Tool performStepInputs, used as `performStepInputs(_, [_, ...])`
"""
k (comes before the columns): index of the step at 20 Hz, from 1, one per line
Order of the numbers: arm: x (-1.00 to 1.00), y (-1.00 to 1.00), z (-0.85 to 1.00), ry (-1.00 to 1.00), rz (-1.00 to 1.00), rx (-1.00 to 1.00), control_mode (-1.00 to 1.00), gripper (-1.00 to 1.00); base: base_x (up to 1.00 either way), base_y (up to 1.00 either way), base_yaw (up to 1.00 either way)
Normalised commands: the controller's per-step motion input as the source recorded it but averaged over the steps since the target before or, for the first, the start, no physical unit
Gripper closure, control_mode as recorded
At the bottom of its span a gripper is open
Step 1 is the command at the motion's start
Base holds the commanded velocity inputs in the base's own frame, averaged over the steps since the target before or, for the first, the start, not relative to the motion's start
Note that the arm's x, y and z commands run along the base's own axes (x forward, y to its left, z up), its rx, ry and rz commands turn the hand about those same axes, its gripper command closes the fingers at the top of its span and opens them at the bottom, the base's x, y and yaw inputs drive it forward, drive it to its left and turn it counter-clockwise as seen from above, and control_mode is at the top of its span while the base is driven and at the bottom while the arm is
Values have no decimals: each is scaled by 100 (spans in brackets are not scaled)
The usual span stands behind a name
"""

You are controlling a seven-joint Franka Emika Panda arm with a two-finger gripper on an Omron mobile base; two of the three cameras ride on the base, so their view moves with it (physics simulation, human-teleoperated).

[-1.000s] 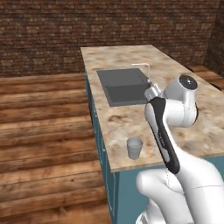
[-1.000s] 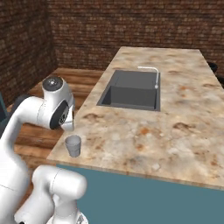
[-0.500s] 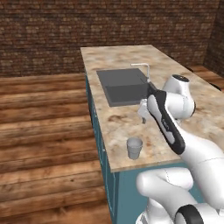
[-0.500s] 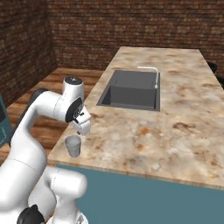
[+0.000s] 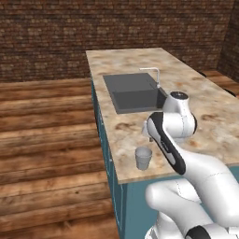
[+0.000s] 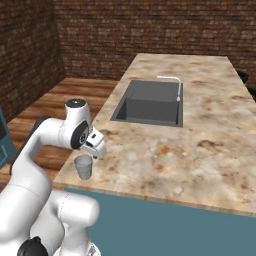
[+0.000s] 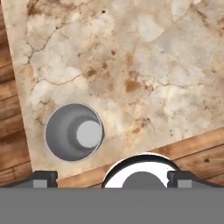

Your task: Move the glass cup from next to the sink to the open cabinet. Then, move the bowl with the lime to the fridge to clear the area for faucet cleaning.

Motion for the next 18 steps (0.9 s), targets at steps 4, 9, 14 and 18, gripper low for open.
performStepInputs(4, [14,0,-28,-9,4,0,-100,-100,0,0,0])
performStepInputs(9, [54,17,-18,-1,0,0,-100,-100,0,0,0])
performStepInputs(14, [37,12,-31,3,0,-3,-100,-100,0,0,0])
performStepInputs(18, [2,0,-40,3,1,0,-100,-100,0,0,0])
